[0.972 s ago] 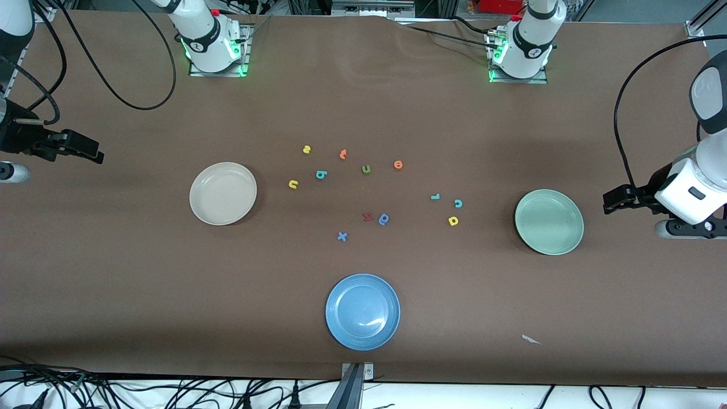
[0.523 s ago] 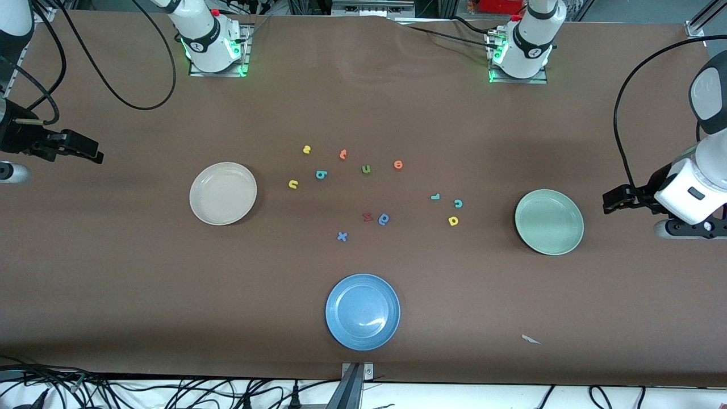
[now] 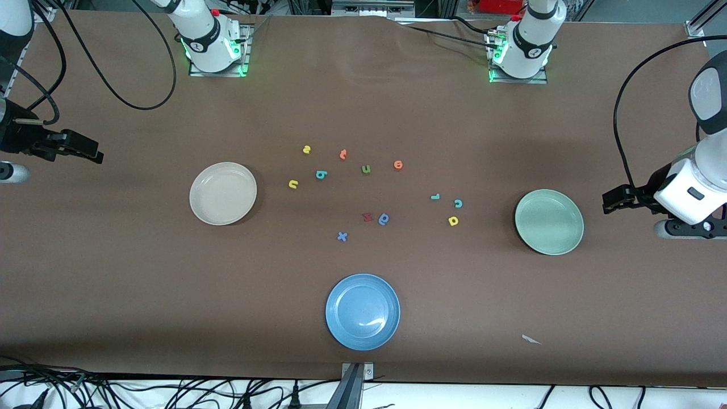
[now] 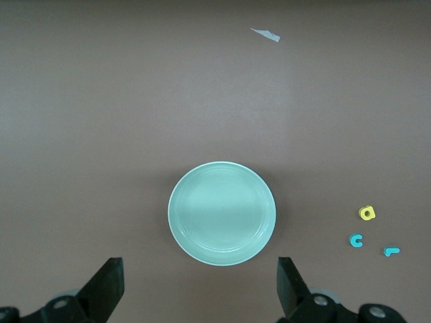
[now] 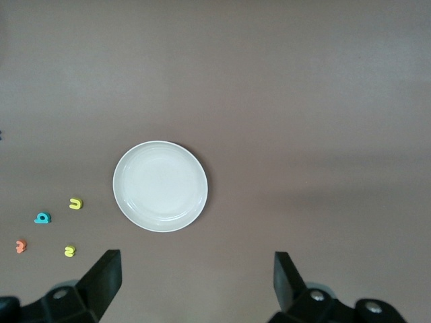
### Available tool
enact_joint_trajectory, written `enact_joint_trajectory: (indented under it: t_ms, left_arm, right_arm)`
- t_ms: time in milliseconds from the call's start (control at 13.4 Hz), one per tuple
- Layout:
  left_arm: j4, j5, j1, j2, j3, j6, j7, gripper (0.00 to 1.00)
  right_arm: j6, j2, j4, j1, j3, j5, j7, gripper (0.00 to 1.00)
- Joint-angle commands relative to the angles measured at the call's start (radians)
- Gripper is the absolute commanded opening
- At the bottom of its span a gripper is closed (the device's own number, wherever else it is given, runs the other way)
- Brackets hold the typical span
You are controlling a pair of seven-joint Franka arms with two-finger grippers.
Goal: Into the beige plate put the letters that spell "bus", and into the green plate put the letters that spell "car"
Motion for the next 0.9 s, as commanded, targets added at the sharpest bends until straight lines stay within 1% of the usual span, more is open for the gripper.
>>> enact_joint_trajectory:
  t_ms: [0,150,224,523,822]
  left_arm:
    - [-0.016,-0.031,-0.007,-0.016,0.01,0.002,0.013,1.0]
    - [-0.014,-0.031,-0.007,-0.016,0.01,0.002,0.013,1.0]
    - [-0.014,-0.031,-0.007,-0.016,0.01,0.002,0.013,1.0]
    - [-0.014,-0.031,-0.007,-0.016,0.01,0.002,0.011,1.0]
    - [-0.014,-0.031,-0.007,-0.016,0.01,0.002,0.011,1.0]
  right_arm:
    - [-0.026,-0.002,0.019,-0.006,0.003,0.008,-0.015,1.0]
    - [-0.104,-0.005,0.019,-0.005,0.008,0.008,0.003,1.0]
    - [-0.118,-0.005,0.019,-0.005,0.008,0.004,0.004,1.0]
    - [-0.119,-0.005,0.029,-0.005,-0.003,0.007,0.003,1.0]
    - [-0.118,-0.002,0.097,-0.011,-0.007,0.007,-0.003,1.0]
